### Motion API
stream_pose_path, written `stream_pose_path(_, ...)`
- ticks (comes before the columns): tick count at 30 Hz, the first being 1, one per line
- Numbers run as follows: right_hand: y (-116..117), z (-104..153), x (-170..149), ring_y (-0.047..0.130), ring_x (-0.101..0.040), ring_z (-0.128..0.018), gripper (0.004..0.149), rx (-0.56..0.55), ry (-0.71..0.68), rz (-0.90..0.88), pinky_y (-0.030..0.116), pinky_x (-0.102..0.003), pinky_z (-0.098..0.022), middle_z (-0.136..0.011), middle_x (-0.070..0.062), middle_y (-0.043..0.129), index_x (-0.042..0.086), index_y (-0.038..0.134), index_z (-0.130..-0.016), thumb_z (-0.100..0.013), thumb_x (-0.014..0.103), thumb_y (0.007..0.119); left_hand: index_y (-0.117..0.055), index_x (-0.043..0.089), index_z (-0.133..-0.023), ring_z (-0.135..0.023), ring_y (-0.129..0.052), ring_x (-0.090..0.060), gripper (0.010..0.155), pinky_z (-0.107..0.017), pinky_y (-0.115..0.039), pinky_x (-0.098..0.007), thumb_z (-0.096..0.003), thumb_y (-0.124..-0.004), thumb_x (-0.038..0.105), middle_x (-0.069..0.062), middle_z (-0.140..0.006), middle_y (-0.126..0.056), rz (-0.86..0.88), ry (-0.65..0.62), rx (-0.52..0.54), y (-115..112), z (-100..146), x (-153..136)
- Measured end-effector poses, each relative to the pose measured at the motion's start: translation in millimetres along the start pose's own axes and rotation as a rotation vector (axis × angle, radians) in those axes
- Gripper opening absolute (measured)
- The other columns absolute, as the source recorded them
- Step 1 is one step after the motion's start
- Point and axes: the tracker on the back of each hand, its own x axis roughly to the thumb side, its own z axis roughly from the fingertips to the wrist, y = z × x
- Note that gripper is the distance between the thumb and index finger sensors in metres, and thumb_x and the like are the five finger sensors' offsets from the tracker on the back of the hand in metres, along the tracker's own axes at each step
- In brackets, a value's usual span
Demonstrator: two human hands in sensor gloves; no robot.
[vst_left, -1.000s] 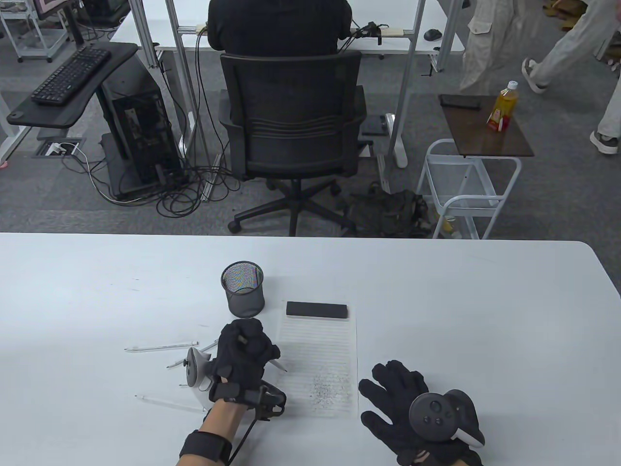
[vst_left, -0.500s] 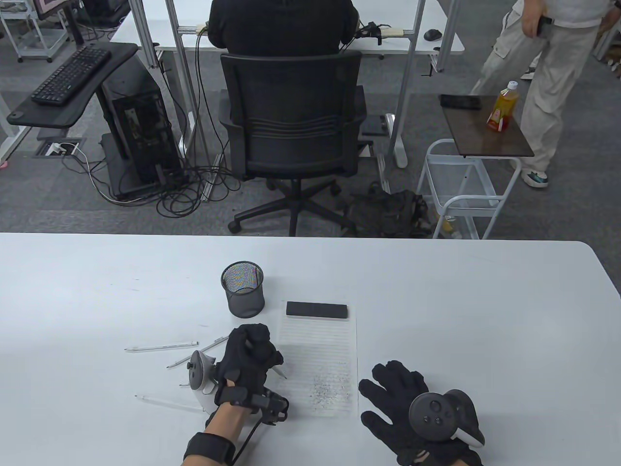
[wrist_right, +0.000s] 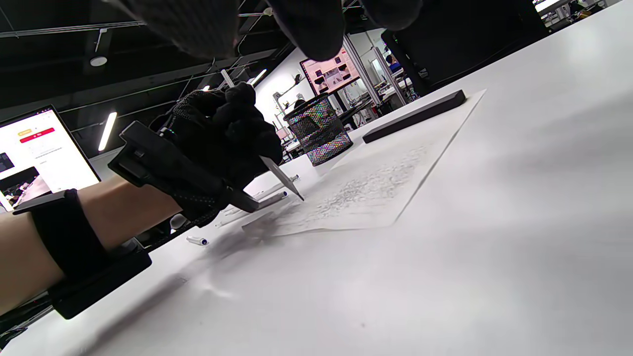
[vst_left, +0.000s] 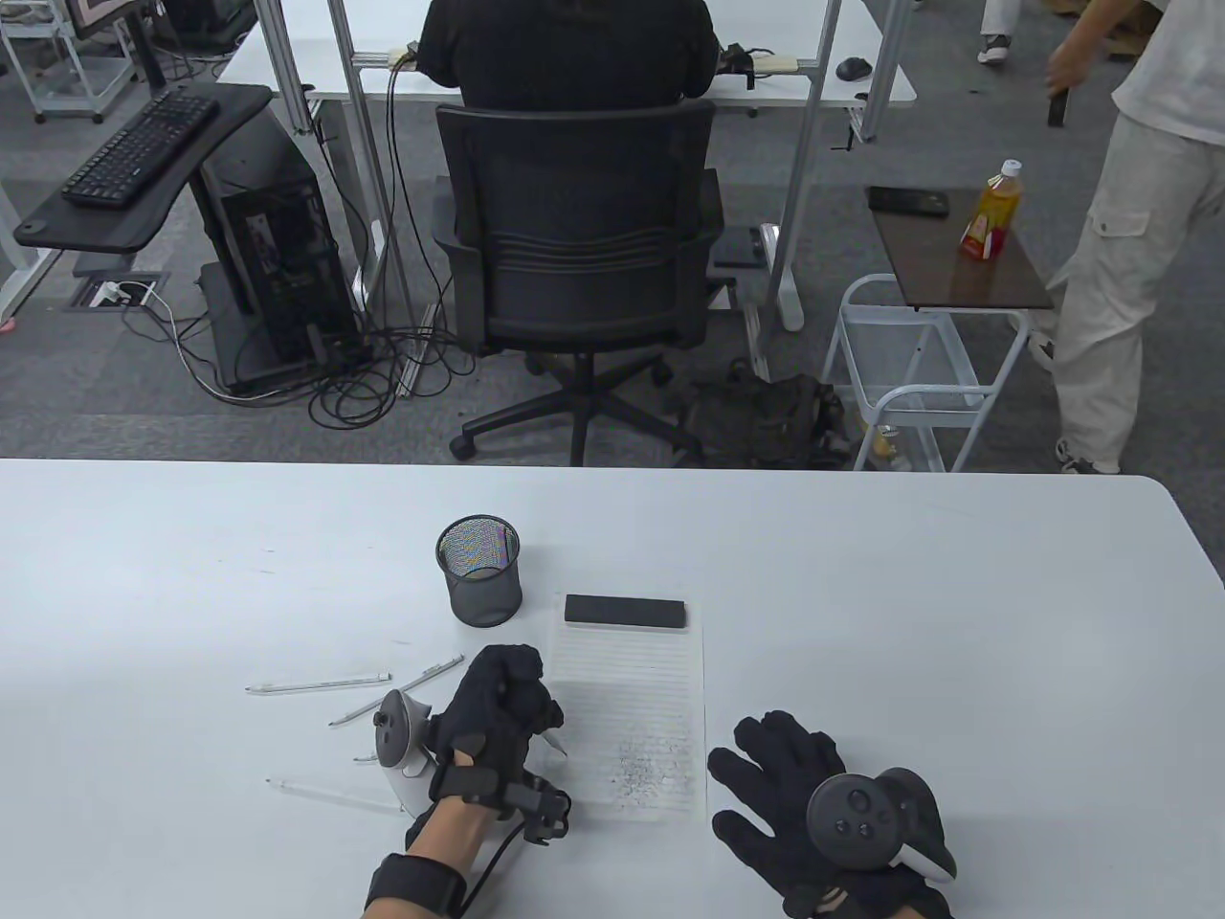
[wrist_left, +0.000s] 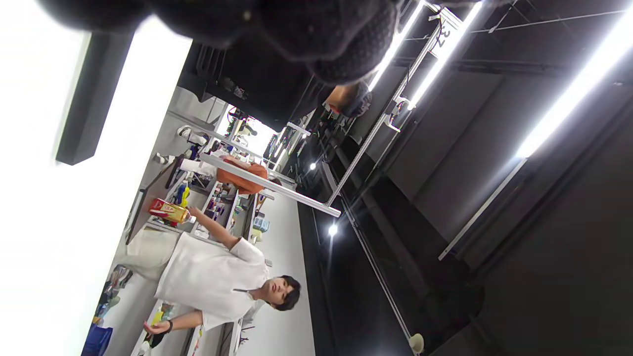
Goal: Press to extend mechanical pencil leads
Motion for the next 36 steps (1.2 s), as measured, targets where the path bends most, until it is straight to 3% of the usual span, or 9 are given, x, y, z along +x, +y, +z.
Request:
stream_pose_path(18, 1, 0, 0, 0.038, -0.063, -0.104, 0.066, 0.007, 0.003, 0.000, 0.031, -0.083, -0.065, -0.114, -0.028, 0.049, 0.012, 0.068, -0.109, -0.056, 0.050, 0.073, -0.086, 0.011, -0.075, -0.026, -0.092, -0.026, 0.056, -0.039, -0.084, -0.054, -0.0500, -0.061, 0.054, 0.001, -0.035, -0.093, -0.015, 0.006, -0.014, -4, 1, 1)
stream_pose_path(23, 0, 0, 0, 0.038, -0.063, -0.104, 0.065, 0.003, 0.000, -0.005, 0.031, -0.083, -0.065, -0.114, -0.028, 0.049, 0.012, 0.068, -0.108, -0.056, 0.050, 0.073, -0.086, 0.011, -0.078, -0.028, -0.092, -0.025, 0.060, -0.040, -0.083, -0.053, -0.0504, -0.060, 0.058, 0.001, -0.038, -0.094, 0.117, -0.029, -0.020, -5, -2, 10)
stream_pose_path(27, 0, 0, 0, 0.038, -0.063, -0.104, 0.066, 0.003, -0.001, -0.004, 0.031, -0.083, -0.065, -0.114, -0.028, 0.048, 0.011, 0.068, -0.108, -0.056, 0.050, 0.073, -0.077, 0.012, -0.090, -0.036, -0.091, -0.025, 0.069, -0.044, -0.080, -0.054, -0.0494, -0.058, 0.064, -0.001, -0.049, -0.092, 0.126, -0.086, -0.038, -9, -5, 38)
stream_pose_path(31, 0, 0, 1, 0.038, -0.063, -0.104, 0.066, -0.001, -0.006, -0.002, 0.031, -0.083, -0.065, -0.114, -0.028, 0.048, 0.012, 0.068, -0.108, -0.056, 0.050, 0.073, -0.057, 0.012, -0.104, -0.053, -0.085, -0.030, 0.066, -0.048, -0.075, -0.053, -0.0508, -0.056, 0.052, -0.008, -0.078, -0.082, 0.129, -0.071, -0.053, -7, -7, 71)
stream_pose_path(33, 1, 0, 1, 0.038, -0.063, -0.104, 0.065, 0.004, -0.008, 0.000, 0.031, -0.083, -0.065, -0.114, -0.028, 0.048, 0.012, 0.068, -0.108, -0.056, 0.050, 0.073, -0.053, 0.011, -0.105, -0.060, -0.081, -0.032, 0.064, -0.048, -0.074, -0.054, -0.0506, -0.057, 0.046, -0.011, -0.086, -0.073, 0.030, -0.029, -0.057, 3, -7, 86)
stream_pose_path(36, 2, 0, 2, 0.038, -0.063, -0.104, 0.066, 0.010, -0.011, 0.004, 0.031, -0.083, -0.065, -0.114, -0.028, 0.048, 0.012, 0.068, -0.108, -0.056, 0.050, 0.073, -0.060, 0.014, -0.103, -0.070, -0.075, -0.030, 0.058, -0.049, -0.077, -0.048, -0.0512, -0.057, 0.040, -0.009, -0.093, -0.061, -0.250, 0.077, -0.072, 30, -7, 107)
